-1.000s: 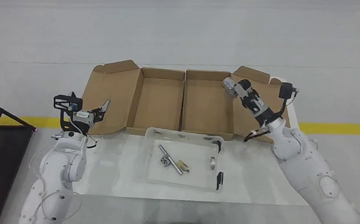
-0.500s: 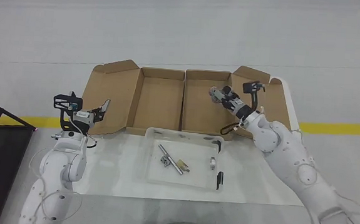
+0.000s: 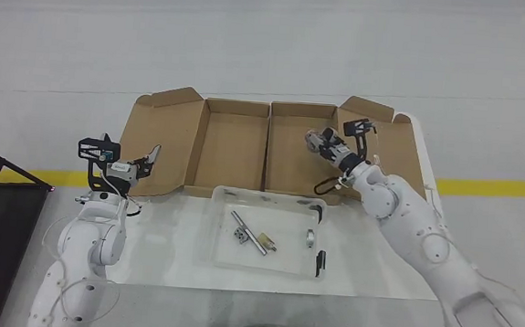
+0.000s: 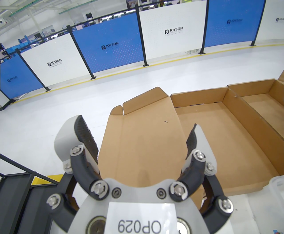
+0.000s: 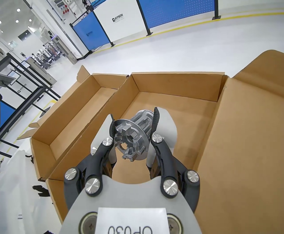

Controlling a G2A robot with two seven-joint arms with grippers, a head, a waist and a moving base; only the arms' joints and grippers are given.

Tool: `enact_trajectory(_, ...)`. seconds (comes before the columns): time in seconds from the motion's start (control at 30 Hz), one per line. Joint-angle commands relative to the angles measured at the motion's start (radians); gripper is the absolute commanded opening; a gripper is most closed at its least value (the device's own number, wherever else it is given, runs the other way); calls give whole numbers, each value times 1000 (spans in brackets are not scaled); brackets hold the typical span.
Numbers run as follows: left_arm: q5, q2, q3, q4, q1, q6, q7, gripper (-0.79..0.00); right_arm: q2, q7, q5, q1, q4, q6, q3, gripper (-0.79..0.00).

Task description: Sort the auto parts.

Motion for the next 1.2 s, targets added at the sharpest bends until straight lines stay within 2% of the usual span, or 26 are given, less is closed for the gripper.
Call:
enact_trajectory(0.0, 0, 0, 0, 0, 0, 0, 0, 0, -5, 2, -5, 2, 6, 5, -2, -588)
enact_trajectory(0.03, 0, 0, 0, 0, 0, 0, 0, 0, -7, 3, -7, 4, 10, 6, -2, -453)
enact_trajectory(0.07, 0, 0, 0, 0, 0, 0, 0, 0, -9, 3, -8, 5, 12, 7, -2, -249)
enact_trajectory(0.1, 0, 0, 0, 0, 0, 0, 0, 0, -11, 2, -10, 6, 15, 6, -2, 0)
enact_trajectory(0.3, 0, 0, 0, 0, 0, 0, 0, 0, -20, -10, -16, 8, 18, -8, 12, 0)
enact_trajectory(0.43, 0, 0, 0, 0, 0, 0, 0, 0, -20, -11, 6, -2, 2, -71, 30, 0)
enact_trajectory(0.6, 0, 0, 0, 0, 0, 0, 0, 0, -3, -6, 159, -60, -75, -365, 103, 0)
enact_trajectory(0.77, 0, 0, 0, 0, 0, 0, 0, 0, 29, 38, 242, -145, -167, -644, 183, 0)
enact_trajectory(1.0, 0, 0, 0, 0, 0, 0, 0, 0, 79, 150, 283, -280, -407, -662, 236, 0)
enact_trajectory(1.17, 0, 0, 0, 0, 0, 0, 0, 0, 97, 174, 264, -319, -469, -662, 246, 0)
